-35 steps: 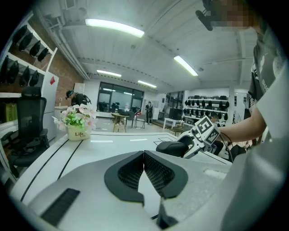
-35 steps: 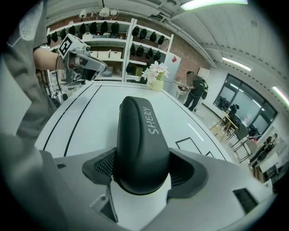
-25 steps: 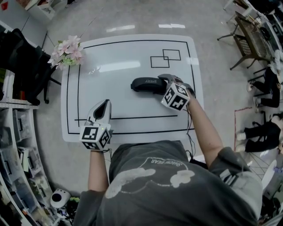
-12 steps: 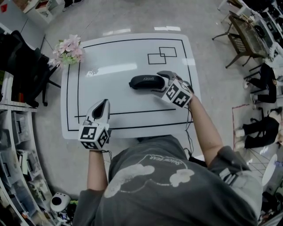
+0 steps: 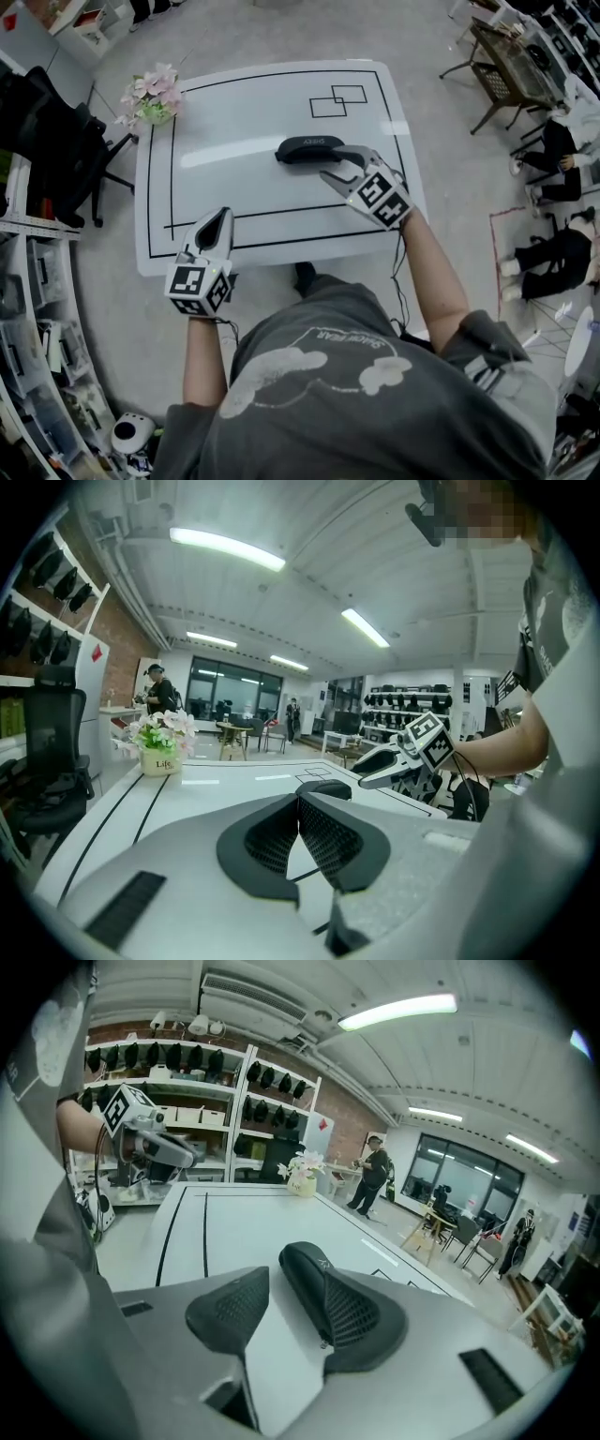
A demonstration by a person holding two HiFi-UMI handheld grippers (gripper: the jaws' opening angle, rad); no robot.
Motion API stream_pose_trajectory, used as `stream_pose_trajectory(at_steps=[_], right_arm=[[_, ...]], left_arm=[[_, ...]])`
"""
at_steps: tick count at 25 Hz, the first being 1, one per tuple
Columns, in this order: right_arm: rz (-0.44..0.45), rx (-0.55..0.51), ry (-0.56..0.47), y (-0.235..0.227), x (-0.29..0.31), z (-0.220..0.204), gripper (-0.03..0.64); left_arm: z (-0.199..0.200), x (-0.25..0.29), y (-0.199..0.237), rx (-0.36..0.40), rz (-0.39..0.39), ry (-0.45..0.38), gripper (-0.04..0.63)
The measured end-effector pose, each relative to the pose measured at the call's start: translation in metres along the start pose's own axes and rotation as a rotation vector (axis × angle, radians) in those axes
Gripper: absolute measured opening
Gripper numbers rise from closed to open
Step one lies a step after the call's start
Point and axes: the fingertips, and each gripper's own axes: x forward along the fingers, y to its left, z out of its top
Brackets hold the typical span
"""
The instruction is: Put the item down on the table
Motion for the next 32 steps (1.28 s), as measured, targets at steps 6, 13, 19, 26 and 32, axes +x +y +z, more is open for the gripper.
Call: stream_pose_trajectory(at_steps=[6,13,19,26,32], right_arm=[[-0.057,0.041,-0.037,0.031,-0.028,0.007,0.082],[-0.102,0.047,-0.027,0.081,-0.062,0.008,0.002],[-0.146,0.086,-0.043,0.139,-0.093,0.008,-0.002],[-0.17,0.125,-0.047,0.222,-0.13,0.006,-0.002],[-0.196,0.166,-0.046,0.275,-0.166,-0.004,-0.002]], left_arm=[[-0.004,-0.033,-0.014,0.016,-0.028,-0.019,0.003],[-0.016,-0.08,-0.035,0.024,-0.061,-0.043,0.003],[-0.034,-0.135,-0.058,0.023,-0.087,-0.057,0.003],[-0.063,-0.2,-0.089,0.013,-0.13,-0.052,0.003],[-0.087,-0.235,-0.119,0.009,-0.182,-0.038,0.003]])
